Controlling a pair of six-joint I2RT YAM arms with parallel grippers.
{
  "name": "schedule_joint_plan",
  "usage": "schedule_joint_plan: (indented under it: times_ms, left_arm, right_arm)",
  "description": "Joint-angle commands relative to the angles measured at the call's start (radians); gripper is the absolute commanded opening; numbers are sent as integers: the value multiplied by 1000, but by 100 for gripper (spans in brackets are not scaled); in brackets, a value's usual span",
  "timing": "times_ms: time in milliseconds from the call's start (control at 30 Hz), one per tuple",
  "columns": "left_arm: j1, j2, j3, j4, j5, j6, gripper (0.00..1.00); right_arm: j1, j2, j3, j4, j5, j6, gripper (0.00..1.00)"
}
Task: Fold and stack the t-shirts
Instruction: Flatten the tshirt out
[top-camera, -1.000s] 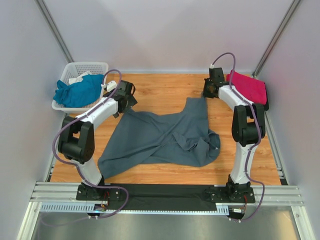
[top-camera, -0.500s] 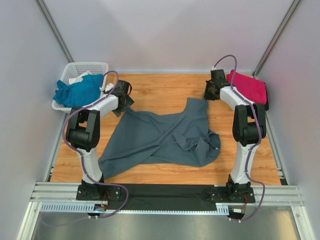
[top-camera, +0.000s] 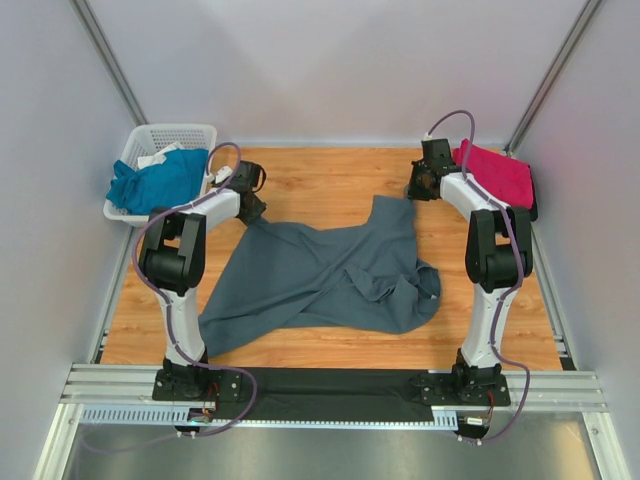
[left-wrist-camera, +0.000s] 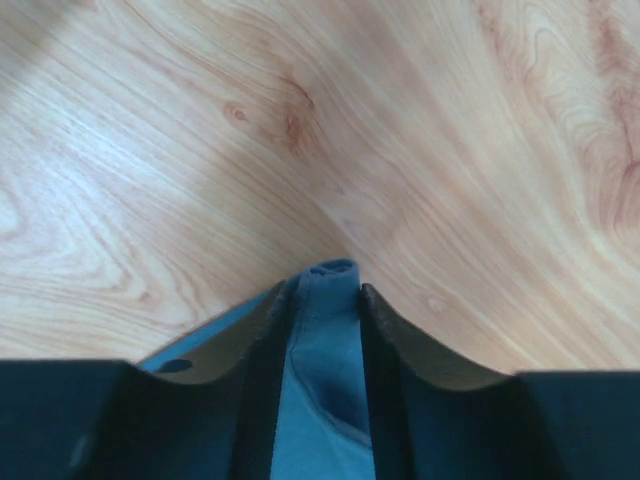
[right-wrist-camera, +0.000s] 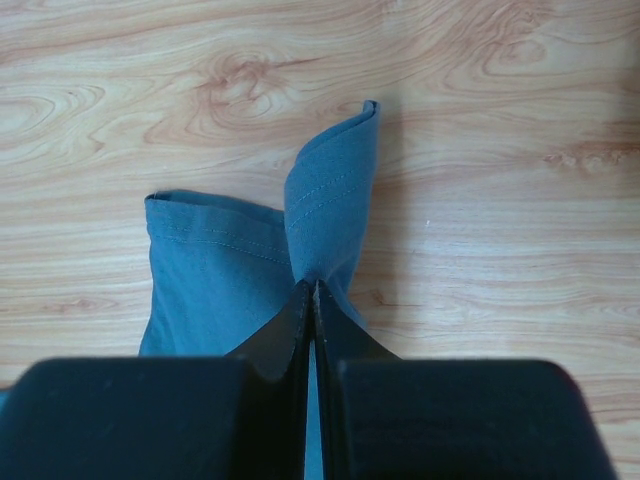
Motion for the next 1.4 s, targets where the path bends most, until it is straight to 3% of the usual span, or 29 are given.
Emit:
schedule_joint_plan:
  times_ms: [0, 133, 167, 333, 667, 1100, 1200, 1233, 1333, 1367]
  left_arm:
    - [5, 5, 54, 45, 4, 19, 34]
    - [5, 22, 91, 19, 4, 29, 3]
    - [7, 22, 99, 8, -2, 31, 0]
    - [13, -59, 113, -53, -107, 49, 0]
    - [20, -177, 155, -226, -342, 28, 0]
    - [68, -96, 182, -197, -336, 63, 0]
    - [76, -65, 191, -173, -322, 71, 0]
    - [76, -50, 195, -165, -319, 81, 0]
    - [82, -12, 234, -154, -319, 114, 0]
    - [83, -1, 261, -156, -315, 121, 0]
  right_arm:
    - [-3, 2, 6, 7, -8, 20, 0]
    - [-3, 8, 5, 7, 4, 43, 1]
    - [-3, 3, 5, 7, 9, 51, 0]
    - [-13, -32, 19, 13, 78, 54, 1]
    - [-26, -107, 115, 88, -8, -10, 0]
    - [-23, 101, 327, 90, -134, -29, 1]
    - [-23, 152, 357, 70, -176, -18, 15]
    - [-23, 162, 385, 48, -189, -18, 30]
    - [-16, 183, 422, -30, -212, -18, 61]
    - [-13, 178, 422, -50, -210, -16, 64]
